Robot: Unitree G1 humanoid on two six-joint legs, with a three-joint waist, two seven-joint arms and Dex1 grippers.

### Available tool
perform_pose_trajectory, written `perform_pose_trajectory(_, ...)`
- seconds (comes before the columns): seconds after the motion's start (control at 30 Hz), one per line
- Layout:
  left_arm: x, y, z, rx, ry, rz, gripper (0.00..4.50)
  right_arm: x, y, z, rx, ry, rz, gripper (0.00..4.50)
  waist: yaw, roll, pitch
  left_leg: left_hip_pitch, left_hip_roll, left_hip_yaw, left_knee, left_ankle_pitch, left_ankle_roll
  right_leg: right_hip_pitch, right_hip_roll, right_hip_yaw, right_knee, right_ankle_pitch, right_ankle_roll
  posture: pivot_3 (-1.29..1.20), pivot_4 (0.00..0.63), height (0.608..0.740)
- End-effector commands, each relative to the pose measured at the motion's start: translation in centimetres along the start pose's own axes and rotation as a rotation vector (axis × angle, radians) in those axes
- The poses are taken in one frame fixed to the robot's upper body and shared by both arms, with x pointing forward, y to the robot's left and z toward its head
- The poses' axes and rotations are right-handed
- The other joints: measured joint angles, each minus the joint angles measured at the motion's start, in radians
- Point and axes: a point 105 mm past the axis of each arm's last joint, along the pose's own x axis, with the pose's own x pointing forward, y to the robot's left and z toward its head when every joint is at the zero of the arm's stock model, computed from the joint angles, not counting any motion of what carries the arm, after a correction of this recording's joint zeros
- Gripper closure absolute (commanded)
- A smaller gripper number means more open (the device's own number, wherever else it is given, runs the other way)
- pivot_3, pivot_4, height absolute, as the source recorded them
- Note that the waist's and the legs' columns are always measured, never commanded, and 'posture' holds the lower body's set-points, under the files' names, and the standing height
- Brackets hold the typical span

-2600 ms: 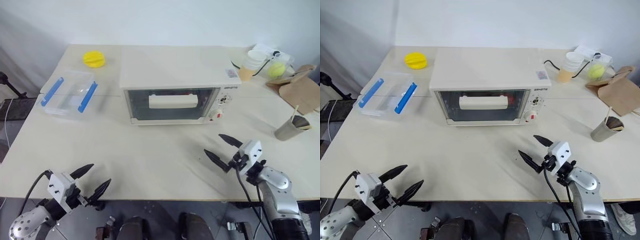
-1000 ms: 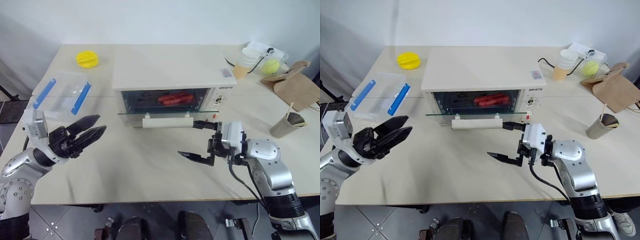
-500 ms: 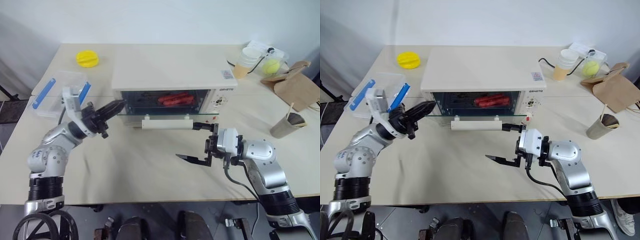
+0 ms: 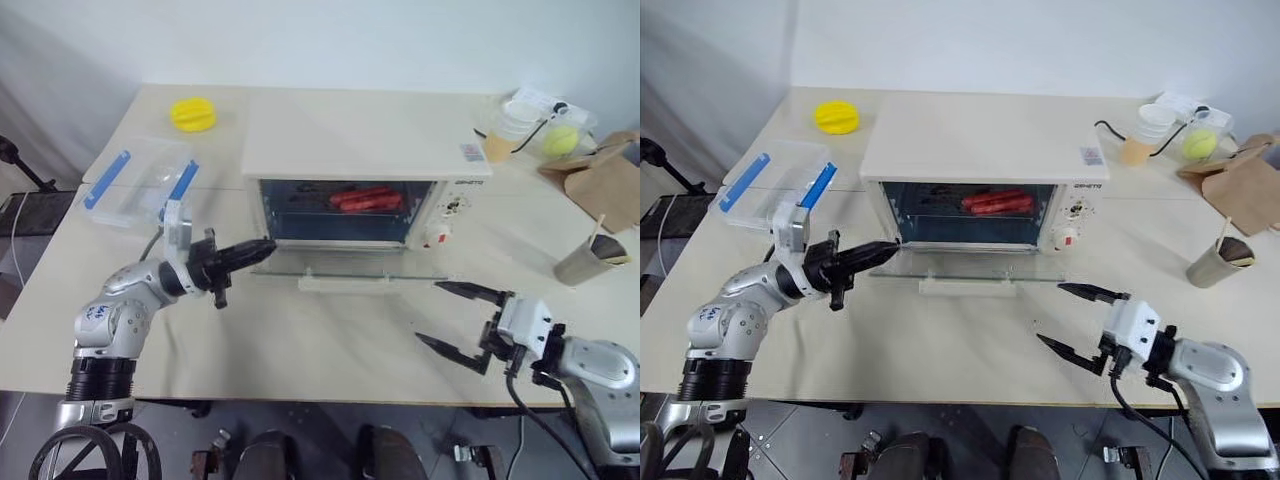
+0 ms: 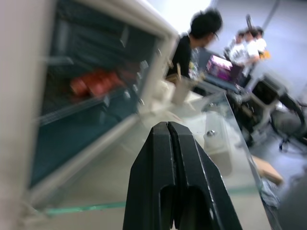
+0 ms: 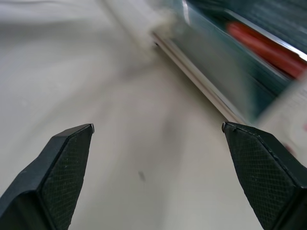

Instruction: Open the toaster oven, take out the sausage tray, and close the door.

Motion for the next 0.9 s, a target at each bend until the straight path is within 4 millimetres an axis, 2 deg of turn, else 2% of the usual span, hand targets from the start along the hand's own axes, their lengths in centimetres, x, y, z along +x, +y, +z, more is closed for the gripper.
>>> perform_pose_trajectory(0.03, 0.1, -0.8, -1.9, 0.046, 0.075, -0.039, 4.49, -2.2, -1.6, 1.3, -0.055, 0.029, -0.098, 0.00, -0.001, 0.000, 0.000, 0.000, 0.000, 0.000, 0.000, 0.000, 0.000, 0.000, 0.001, 0.000, 0.000, 0.000, 0.000, 0.00, 0.150, 0.740)
perform_pose_trajectory(0.13, 0.0, -1.0, -3.6, 0.077, 0.123, -0.026, 4.49, -2.2, -3.4, 2.7, -0.142, 0.033, -0.180, 0.00, -0.014, 0.000, 0.000, 0.002, 0.001, 0.003, 0.000, 0.000, 0.000, 0.000, 0.001, 0.003, -0.001, 0.000, 0.000, 0.00, 0.150, 0.740)
perform_pose_trajectory(0.2, -0.1, -0.8, -4.1, 0.097, 0.121, 0.001, 4.49, -1.1, -4.2, 3.8, -0.231, 0.023, -0.189, 0.00, -0.018, 0.000, 0.000, 0.002, 0.002, 0.004, 0.000, 0.001, -0.001, 0.000, 0.001, 0.004, -0.001, 0.000, 0.000, 0.00, 0.150, 0.740)
perform_pose_trajectory(0.3, -0.1, -0.7, -4.3, 0.122, 0.107, 0.026, 4.49, 0.8, -4.3, 4.7, -0.308, 0.014, -0.163, 0.00, -0.015, 0.000, 0.000, 0.003, 0.006, 0.005, 0.000, 0.002, -0.002, -0.001, 0.003, 0.005, 0.000, -0.001, -0.002, 0.00, 0.150, 0.740)
perform_pose_trajectory(0.4, -0.3, -0.7, -4.4, 0.135, 0.091, 0.053, 4.49, 3.8, -4.3, 5.8, -0.363, 0.007, -0.202, 0.00, -0.014, 0.000, 0.000, 0.003, 0.012, 0.005, 0.000, 0.002, -0.003, -0.001, 0.005, 0.005, 0.002, -0.001, -0.003, 0.00, 0.150, 0.740)
perform_pose_trajectory(0.53, -0.8, -0.5, -4.4, 0.146, 0.073, 0.112, 3.71, 7.6, -2.3, 7.3, -0.422, -0.087, -0.115, 0.00, -0.013, 0.000, 0.000, 0.002, 0.012, 0.005, 0.000, 0.002, -0.003, -0.004, 0.005, 0.005, 0.004, -0.001, -0.003, 0.00, 0.150, 0.740)
perform_pose_trajectory(0.63, -1.2, -0.7, -4.3, 0.171, 0.057, 0.137, 2.84, 10.3, -1.8, 7.6, -0.468, -0.119, -0.100, 0.00, -0.017, 0.000, 0.000, 0.002, 0.012, 0.005, 0.000, 0.002, -0.003, -0.004, 0.005, 0.005, 0.005, -0.001, -0.003, 0.00, 0.150, 0.740)
perform_pose_trajectory(0.77, -2.0, -1.0, -4.4, 0.173, 0.043, 0.176, 1.62, 14.0, -2.2, 7.1, -0.554, -0.094, -0.118, 0.00, -0.023, 0.000, 0.000, 0.002, 0.012, 0.005, 0.000, 0.002, -0.003, -0.004, 0.005, 0.005, 0.006, -0.001, -0.003, 0.00, 0.150, 0.740)
perform_pose_trajectory(0.9, -2.6, -1.4, -4.2, 0.170, 0.000, 0.223, 0.43, 16.4, -3.4, 6.5, -0.679, -0.043, -0.165, 0.00, -0.031, 0.000, 0.000, 0.002, 0.012, 0.004, 0.001, 0.002, -0.004, -0.005, 0.005, 0.004, 0.009, -0.001, -0.003, 0.00, 0.150, 0.740)
